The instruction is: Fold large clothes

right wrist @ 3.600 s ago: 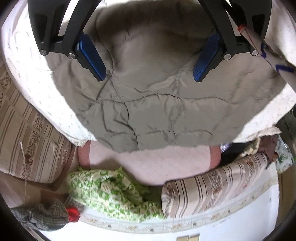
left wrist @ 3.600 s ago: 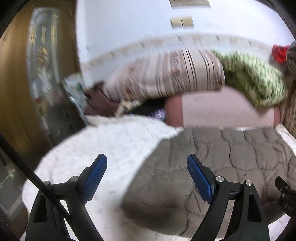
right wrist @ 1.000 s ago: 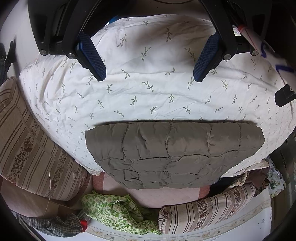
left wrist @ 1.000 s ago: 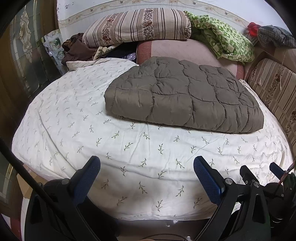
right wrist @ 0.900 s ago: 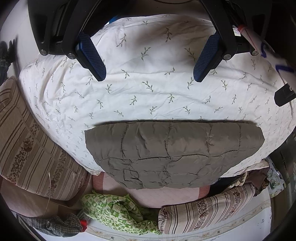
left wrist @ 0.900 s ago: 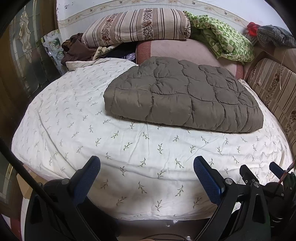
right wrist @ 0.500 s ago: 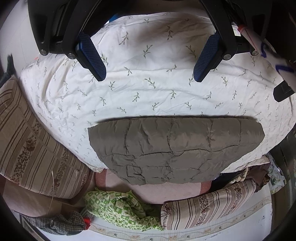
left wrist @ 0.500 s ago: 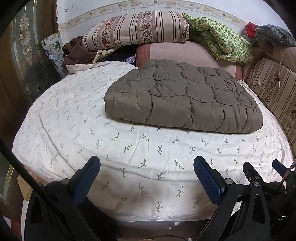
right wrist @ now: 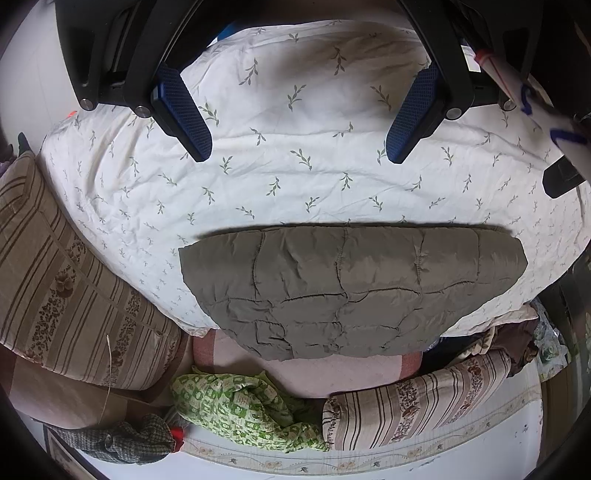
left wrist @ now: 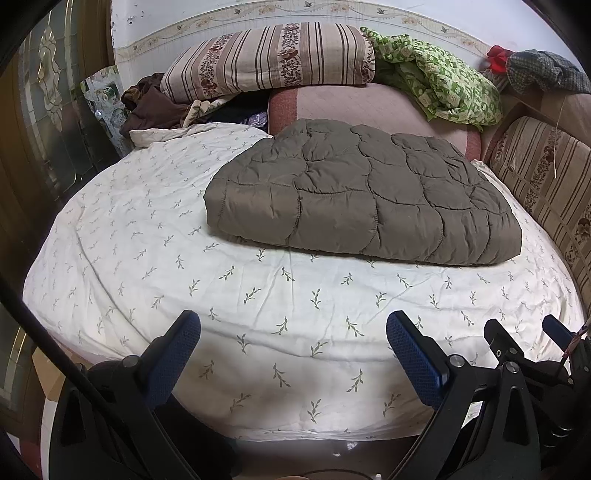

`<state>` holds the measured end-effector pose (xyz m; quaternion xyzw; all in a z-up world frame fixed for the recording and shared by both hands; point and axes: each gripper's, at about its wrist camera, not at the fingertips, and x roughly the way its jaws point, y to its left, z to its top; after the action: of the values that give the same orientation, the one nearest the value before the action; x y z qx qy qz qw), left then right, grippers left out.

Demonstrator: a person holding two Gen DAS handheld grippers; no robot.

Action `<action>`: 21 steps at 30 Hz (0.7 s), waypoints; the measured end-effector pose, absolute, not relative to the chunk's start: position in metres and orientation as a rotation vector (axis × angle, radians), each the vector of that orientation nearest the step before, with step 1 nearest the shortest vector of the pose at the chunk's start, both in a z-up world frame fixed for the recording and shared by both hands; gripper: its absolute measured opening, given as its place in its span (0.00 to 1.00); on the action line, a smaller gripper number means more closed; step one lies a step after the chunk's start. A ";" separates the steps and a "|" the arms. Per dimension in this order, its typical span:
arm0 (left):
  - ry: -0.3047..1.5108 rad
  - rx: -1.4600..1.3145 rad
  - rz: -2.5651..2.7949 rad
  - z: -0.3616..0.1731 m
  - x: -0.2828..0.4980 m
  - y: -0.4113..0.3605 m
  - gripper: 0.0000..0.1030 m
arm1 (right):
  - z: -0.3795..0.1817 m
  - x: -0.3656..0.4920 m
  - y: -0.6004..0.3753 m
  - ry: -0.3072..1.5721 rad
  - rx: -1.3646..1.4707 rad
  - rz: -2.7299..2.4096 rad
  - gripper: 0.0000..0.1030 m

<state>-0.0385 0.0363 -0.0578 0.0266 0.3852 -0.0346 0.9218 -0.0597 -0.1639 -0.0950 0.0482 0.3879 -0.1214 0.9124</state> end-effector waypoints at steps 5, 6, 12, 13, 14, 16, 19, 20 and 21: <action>0.798 0.051 -0.071 -0.059 -0.038 0.036 0.98 | -0.097 -0.060 -0.164 0.801 0.099 -0.248 0.95; 0.798 0.052 -0.071 -0.060 -0.038 0.036 0.97 | -0.097 -0.060 -0.164 0.801 0.098 -0.248 0.95; 0.800 0.053 -0.073 -0.061 -0.037 0.036 0.98 | -0.097 -0.060 -0.164 0.800 0.099 -0.248 0.95; 0.801 0.054 -0.073 -0.061 -0.037 0.036 0.98 | -0.097 -0.060 -0.164 0.800 0.099 -0.248 0.95; 0.802 0.053 -0.073 -0.062 -0.037 0.036 0.98 | -0.097 -0.060 -0.164 0.801 0.098 -0.247 0.95; 0.804 0.053 -0.074 -0.062 -0.036 0.036 0.98 | -0.098 -0.060 -0.164 0.802 0.097 -0.246 0.95; 0.805 0.054 -0.074 -0.063 -0.036 0.036 0.97 | -0.098 -0.059 -0.164 0.800 0.098 -0.245 0.95; 0.805 0.053 -0.074 -0.063 -0.036 0.036 0.98 | -0.098 -0.060 -0.164 0.798 0.099 -0.246 0.95; 0.807 0.052 -0.075 -0.063 -0.036 0.036 0.98 | -0.099 -0.059 -0.164 0.798 0.099 -0.247 0.95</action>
<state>-0.0360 0.0362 -0.0630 0.0255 0.3923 -0.0364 0.9188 -0.0594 -0.1637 -0.0988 0.0482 0.3872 -0.1197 0.9129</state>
